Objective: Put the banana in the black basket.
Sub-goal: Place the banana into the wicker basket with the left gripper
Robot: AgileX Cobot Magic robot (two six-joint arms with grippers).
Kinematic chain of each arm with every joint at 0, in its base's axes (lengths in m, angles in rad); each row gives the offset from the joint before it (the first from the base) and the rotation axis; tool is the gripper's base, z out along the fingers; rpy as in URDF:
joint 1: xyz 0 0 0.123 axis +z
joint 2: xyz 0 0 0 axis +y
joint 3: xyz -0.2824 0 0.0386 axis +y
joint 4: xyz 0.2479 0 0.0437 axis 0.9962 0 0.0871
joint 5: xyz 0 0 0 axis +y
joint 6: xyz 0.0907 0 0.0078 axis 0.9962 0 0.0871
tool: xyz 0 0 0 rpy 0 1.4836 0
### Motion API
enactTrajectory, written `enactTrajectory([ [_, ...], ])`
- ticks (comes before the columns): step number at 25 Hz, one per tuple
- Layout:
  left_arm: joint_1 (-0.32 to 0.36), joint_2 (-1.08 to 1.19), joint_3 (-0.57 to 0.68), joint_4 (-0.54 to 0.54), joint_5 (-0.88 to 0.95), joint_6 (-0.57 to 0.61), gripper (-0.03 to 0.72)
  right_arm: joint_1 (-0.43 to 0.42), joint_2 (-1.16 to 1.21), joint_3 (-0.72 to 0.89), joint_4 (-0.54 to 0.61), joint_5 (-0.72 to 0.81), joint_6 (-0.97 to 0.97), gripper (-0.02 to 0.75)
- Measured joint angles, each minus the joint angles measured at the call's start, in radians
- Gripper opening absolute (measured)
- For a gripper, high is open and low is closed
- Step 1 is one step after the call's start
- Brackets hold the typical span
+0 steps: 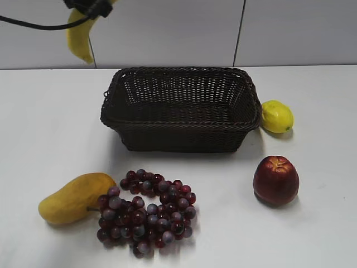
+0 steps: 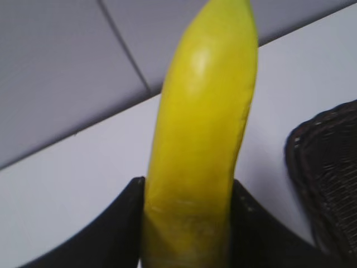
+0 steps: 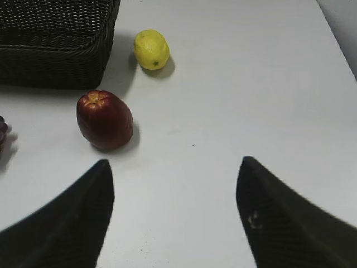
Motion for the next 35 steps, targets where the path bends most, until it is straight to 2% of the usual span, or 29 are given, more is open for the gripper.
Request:
enactTrajectory([
  [5,-0.135,0.006,-0.006,-0.004,-0.136,0.107,0.403,0.0,0.0,0.0,0.0,0.0,0.0,0.52],
  [11,-0.226,0.072,-0.007,-0.004,-0.221,0.122,0.403,0.0,0.0,0.0,0.0,0.0,0.0,0.52],
  [18,-0.263,0.21,-0.007,0.009,-0.138,0.124,0.403,0.0,0.0,0.0,0.0,0.0,0.0,0.52],
  [30,-0.267,0.285,-0.01,0.043,-0.103,0.124,0.403,0.0,0.0,0.0,0.0,0.0,0.0,0.52],
  [32,-0.267,0.285,-0.01,0.043,-0.1,0.124,0.456,0.0,0.0,0.0,0.0,0.0,0.0,0.52],
  [35,-0.267,0.286,-0.01,0.043,-0.083,0.124,0.609,0.0,0.0,0.0,0.0,0.0,0.0,0.52],
])
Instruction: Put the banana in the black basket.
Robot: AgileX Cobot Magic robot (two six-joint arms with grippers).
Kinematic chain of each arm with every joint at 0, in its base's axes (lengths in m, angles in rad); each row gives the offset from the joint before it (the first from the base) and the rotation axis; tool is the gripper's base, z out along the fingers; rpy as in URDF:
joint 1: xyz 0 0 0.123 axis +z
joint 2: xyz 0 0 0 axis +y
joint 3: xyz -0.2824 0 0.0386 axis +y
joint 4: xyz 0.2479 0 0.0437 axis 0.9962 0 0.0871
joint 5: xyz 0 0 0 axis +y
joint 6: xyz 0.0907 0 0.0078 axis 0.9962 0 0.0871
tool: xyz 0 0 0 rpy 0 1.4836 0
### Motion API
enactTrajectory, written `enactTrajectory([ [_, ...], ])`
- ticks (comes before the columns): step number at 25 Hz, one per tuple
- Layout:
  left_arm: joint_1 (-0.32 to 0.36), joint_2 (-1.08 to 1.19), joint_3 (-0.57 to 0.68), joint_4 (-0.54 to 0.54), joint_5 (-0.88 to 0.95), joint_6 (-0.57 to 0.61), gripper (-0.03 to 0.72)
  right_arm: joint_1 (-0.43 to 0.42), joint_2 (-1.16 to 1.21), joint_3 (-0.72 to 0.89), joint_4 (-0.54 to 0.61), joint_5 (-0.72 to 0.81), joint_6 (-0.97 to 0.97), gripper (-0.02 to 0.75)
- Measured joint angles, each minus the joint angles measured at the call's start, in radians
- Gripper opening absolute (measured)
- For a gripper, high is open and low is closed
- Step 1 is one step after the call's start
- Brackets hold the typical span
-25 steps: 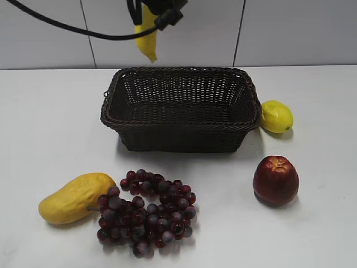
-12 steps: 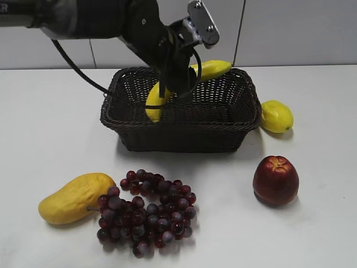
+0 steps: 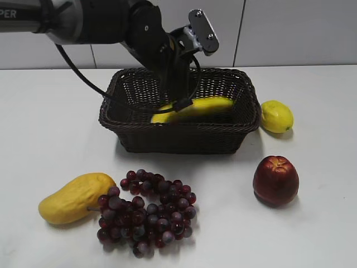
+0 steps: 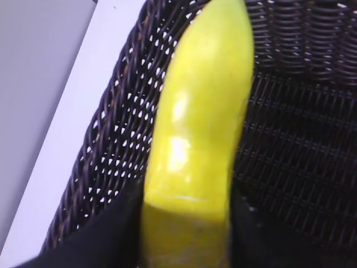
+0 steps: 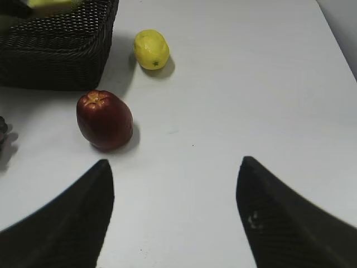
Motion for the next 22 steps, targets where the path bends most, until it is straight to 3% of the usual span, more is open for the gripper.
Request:
enactTrajectory([
  [2,0.0,0.0,-0.008,0.0,0.003,0.0,0.651,0.0,0.0,0.0,0.0,0.0,0.0,0.52],
  [5,0.0,-0.012,-0.03,0.0,0.003,0.0,0.657,0.0,0.0,0.0,0.0,0.0,0.0,0.52],
  [13,0.033,-0.107,-0.175,0.0,0.165,-0.036,0.573,0.0,0.0,0.0,0.0,0.0,0.0,0.52],
  [18,0.132,-0.126,-0.291,0.0,0.393,-0.242,0.563,0.0,0.0,0.0,0.0,0.0,0.0,0.52],
  [22,0.256,-0.126,-0.333,0.0,0.596,-0.384,0.562,0.0,0.0,0.0,0.0,0.0,0.0,0.52],
])
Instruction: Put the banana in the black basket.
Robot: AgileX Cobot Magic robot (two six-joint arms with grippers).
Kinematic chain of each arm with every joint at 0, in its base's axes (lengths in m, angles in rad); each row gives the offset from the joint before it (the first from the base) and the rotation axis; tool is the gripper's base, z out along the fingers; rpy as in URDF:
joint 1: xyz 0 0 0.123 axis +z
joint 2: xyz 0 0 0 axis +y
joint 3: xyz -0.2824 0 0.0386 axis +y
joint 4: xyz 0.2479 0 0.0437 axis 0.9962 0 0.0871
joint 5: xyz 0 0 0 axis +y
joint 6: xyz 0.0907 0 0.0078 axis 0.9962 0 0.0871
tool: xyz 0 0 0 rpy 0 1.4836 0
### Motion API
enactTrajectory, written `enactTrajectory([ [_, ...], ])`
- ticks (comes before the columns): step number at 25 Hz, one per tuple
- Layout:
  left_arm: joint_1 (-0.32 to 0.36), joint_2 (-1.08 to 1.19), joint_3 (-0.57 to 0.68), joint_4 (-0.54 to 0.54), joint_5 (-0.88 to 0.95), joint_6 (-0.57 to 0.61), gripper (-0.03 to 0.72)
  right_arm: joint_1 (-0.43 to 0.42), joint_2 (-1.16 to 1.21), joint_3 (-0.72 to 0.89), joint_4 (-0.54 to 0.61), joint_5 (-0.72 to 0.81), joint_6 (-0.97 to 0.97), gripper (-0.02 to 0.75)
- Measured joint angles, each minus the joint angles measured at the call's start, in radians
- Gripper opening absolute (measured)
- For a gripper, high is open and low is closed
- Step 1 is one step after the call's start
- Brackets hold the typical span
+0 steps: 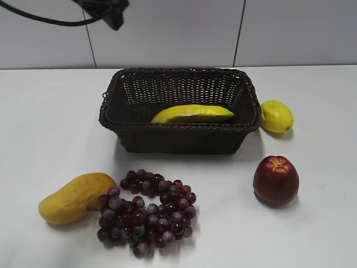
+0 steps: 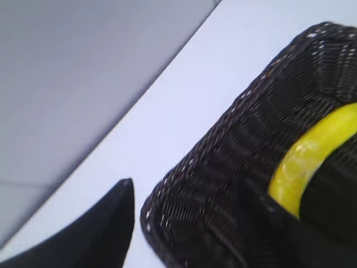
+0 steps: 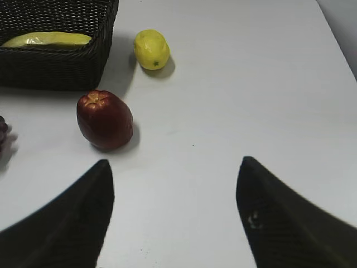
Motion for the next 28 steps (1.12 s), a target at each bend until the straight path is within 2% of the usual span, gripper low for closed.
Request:
enactTrajectory([
  [5,0.144,-0.004,-0.002,-0.005,0.086,-0.09,0.562,0.0,0.0,0.0,0.0,0.0,0.0,0.52],
  [9,0.224,-0.017,-0.002,-0.032,0.088,-0.121,0.562,0.0,0.0,0.0,0.0,0.0,0.0,0.52],
  [12,0.269,-0.046,0.048,-0.04,0.085,-0.132,0.562,0.0,0.0,0.0,0.0,0.0,0.0,0.52],
  [16,0.322,-0.117,0.21,-0.04,0.086,-0.134,0.562,0.0,0.0,0.0,0.0,0.0,0.0,0.52],
  [22,0.391,-0.315,0.542,-0.04,0.083,-0.134,0.562,0.0,0.0,0.0,0.0,0.0,0.0,0.52],
  [28,0.407,-0.588,0.902,-0.04,-0.026,-0.135,0.562,0.0,0.0,0.0,0.0,0.0,0.0,0.52],
])
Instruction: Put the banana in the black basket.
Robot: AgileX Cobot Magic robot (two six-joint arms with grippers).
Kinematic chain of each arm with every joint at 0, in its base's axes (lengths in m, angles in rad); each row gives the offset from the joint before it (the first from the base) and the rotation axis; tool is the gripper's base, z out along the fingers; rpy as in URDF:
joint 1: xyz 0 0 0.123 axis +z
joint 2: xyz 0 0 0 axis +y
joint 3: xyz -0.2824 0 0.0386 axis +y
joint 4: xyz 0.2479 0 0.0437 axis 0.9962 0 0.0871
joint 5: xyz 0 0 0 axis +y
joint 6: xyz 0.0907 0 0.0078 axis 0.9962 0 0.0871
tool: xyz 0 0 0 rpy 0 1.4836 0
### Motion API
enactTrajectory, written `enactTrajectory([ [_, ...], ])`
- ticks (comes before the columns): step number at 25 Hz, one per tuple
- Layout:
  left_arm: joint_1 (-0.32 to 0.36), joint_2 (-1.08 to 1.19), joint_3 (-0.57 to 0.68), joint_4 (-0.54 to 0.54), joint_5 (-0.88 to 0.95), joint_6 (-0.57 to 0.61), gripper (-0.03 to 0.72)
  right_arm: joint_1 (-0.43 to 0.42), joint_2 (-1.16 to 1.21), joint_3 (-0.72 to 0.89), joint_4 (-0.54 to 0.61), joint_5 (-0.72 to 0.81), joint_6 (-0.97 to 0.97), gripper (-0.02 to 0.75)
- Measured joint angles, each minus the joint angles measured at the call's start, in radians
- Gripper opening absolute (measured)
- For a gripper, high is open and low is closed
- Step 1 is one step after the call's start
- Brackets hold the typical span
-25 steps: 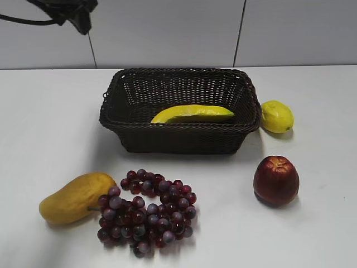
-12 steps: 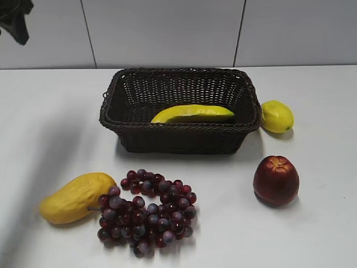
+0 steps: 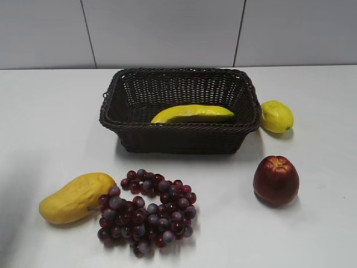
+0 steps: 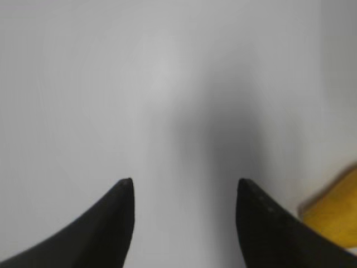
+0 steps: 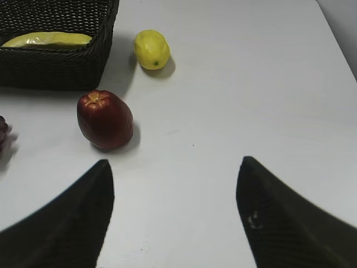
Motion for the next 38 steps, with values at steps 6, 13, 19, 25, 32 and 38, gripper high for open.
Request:
enactTrajectory([
  [6,0.001,-0.263,0.223,-0.014,-0.072,0.0,0.562,0.0,0.0,0.0,0.0,0.0,0.0,0.52],
  [13,0.001,-0.541,0.374,-0.023,-0.085,0.0,0.562,0.0,0.0,0.0,0.0,0.0,0.0,0.52],
  [19,0.001,-0.759,0.493,-0.025,-0.097,-0.003,0.562,0.0,0.0,0.0,0.0,0.0,0.0,0.52],
  [25,0.001,-0.965,0.585,-0.025,-0.1,-0.003,0.546,0.0,0.0,0.0,0.0,0.0,0.0,0.52],
  [32,0.001,-1.172,0.603,-0.025,-0.099,-0.003,0.502,0.0,0.0,0.0,0.0,0.0,0.0,0.52],
  [38,0.001,-1.332,0.607,-0.025,-0.095,-0.003,0.494,0.0,0.0,0.0,0.0,0.0,0.0,0.52],
])
